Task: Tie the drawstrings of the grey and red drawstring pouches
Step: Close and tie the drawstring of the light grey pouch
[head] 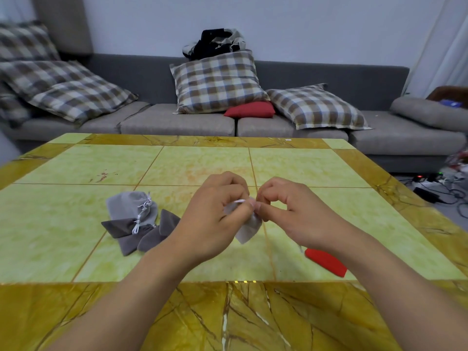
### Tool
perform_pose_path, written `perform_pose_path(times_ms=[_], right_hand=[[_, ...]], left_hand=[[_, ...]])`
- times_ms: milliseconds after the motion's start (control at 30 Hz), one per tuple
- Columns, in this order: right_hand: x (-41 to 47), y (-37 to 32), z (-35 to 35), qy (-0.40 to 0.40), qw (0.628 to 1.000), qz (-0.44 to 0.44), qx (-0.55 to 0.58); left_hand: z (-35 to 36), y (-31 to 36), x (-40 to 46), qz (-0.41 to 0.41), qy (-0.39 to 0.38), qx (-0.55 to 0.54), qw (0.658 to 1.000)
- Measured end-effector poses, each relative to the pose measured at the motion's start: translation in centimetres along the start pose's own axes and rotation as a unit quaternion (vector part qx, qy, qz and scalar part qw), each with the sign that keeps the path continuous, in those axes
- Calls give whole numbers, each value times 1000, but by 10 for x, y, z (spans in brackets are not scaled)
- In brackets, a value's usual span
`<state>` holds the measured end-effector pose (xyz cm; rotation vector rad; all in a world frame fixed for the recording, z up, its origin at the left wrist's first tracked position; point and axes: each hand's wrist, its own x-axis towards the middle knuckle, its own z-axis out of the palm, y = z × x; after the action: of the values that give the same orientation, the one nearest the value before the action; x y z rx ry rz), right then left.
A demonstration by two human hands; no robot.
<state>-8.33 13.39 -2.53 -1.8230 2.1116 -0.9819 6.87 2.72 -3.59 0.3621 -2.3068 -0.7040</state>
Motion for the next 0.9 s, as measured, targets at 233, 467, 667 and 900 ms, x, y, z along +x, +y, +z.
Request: perform_pose_path(times_ms=[233, 467, 667, 900], right_hand=[[-1, -5, 1, -35, 999, 17, 23], [-1, -15, -6, -27, 993, 49, 104], [-3, -14, -15, 0, 983, -3, 185], [-4, -11, -13, 12, 985, -49, 168]], left_hand=[[-5, 12, 4, -170, -31, -294, 940], [-21, 12, 4, -219, -31, -279, 935], [-26, 8, 3, -199, -103, -263, 938], [-25, 3, 1, -168, -133, -235, 948]])
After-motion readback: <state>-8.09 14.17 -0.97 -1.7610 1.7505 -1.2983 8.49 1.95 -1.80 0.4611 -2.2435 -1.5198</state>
